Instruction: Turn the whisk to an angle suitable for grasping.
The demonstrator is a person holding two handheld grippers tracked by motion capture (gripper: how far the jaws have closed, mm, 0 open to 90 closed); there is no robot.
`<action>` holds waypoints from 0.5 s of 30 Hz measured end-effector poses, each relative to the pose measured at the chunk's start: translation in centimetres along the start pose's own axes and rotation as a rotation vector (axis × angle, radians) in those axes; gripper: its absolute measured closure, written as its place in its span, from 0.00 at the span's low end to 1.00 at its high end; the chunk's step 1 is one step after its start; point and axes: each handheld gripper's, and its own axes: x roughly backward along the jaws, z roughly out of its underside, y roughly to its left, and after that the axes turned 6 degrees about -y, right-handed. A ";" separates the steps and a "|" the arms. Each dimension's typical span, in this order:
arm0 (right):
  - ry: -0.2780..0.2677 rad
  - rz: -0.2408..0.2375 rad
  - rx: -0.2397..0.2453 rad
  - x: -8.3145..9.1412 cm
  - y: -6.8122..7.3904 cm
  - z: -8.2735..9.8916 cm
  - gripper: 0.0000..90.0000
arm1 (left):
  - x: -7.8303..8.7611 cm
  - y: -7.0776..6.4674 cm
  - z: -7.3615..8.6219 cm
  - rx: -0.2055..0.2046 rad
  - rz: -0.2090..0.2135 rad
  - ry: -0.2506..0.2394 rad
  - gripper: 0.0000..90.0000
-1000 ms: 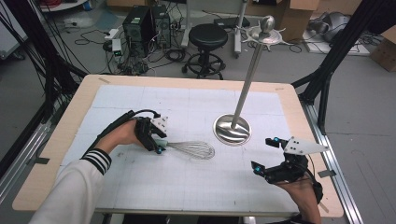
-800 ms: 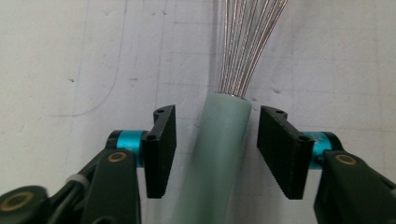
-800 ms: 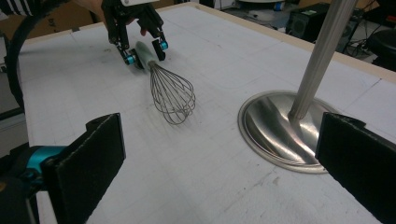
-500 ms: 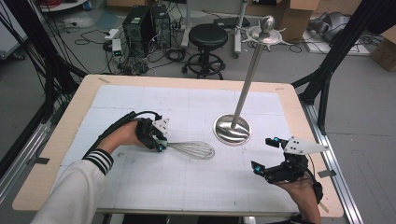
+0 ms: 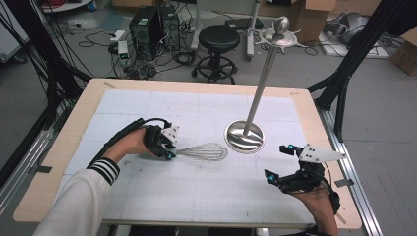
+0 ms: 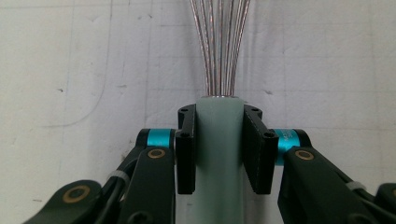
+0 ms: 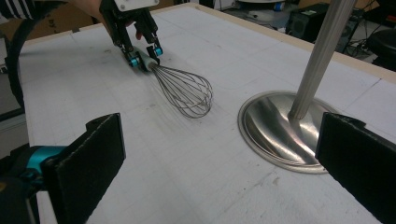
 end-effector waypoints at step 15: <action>-0.002 -0.002 0.005 0.1 0.0 -0.1 0.01 | 1.7 -0.5 -0.5 0.026 -0.008 -0.049 0.77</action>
